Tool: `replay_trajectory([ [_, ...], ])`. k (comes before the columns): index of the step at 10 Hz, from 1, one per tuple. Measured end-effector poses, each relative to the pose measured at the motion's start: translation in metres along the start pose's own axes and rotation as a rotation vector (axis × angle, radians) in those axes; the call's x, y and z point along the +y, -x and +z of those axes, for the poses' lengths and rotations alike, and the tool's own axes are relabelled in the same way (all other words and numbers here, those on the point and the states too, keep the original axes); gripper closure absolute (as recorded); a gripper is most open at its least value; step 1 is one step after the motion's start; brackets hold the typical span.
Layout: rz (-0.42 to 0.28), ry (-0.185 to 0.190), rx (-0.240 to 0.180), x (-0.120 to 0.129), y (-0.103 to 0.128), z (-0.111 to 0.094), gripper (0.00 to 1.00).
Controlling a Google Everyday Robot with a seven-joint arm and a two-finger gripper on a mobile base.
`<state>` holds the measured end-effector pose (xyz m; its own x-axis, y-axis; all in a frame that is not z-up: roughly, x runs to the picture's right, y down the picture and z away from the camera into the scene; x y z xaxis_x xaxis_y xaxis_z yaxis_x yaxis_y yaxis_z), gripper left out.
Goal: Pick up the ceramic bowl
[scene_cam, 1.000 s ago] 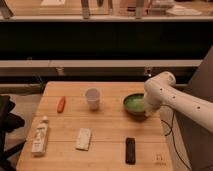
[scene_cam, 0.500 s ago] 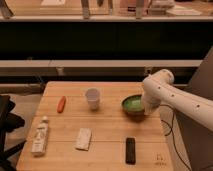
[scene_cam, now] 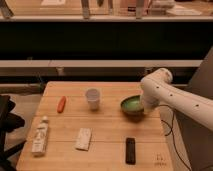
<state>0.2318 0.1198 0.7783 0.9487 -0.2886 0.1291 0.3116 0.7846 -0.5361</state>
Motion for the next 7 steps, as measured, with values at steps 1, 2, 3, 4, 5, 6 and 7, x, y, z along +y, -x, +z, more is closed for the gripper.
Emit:
replay_trajectory([
  [1, -0.007, -0.001, 0.002, 0.001, 0.002, -0.002, 1.0],
  [2, -0.015, -0.001, 0.005, 0.002, 0.003, -0.002, 1.0],
  [3, -0.022, -0.004, 0.006, 0.002, 0.005, -0.002, 1.0],
  [4, -0.032, -0.008, 0.007, 0.001, 0.008, -0.002, 1.0],
  [5, -0.04, -0.01, 0.008, 0.001, 0.01, -0.003, 1.0],
  [6, -0.046, -0.013, 0.009, 0.0, 0.011, -0.005, 1.0],
  [7, -0.053, -0.014, 0.011, -0.001, 0.012, -0.008, 1.0],
])
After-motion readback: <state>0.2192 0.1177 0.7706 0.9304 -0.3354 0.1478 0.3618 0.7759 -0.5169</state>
